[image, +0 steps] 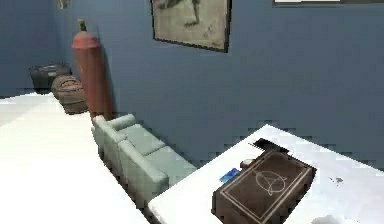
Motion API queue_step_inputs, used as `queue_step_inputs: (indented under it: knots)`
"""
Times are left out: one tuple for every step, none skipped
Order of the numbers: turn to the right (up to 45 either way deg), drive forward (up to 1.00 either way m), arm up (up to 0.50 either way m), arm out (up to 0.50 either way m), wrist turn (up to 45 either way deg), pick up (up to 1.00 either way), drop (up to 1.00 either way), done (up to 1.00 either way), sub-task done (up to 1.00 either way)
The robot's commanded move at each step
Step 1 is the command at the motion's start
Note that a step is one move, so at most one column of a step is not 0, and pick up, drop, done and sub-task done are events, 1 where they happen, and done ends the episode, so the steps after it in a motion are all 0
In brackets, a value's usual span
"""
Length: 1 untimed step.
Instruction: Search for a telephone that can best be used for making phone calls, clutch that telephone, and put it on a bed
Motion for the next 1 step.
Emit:
queue_step_inputs:
  knots:
    - [-45.0,0.0,0.0,0.0,0.0,0.0,0.0,0.0,0.0]
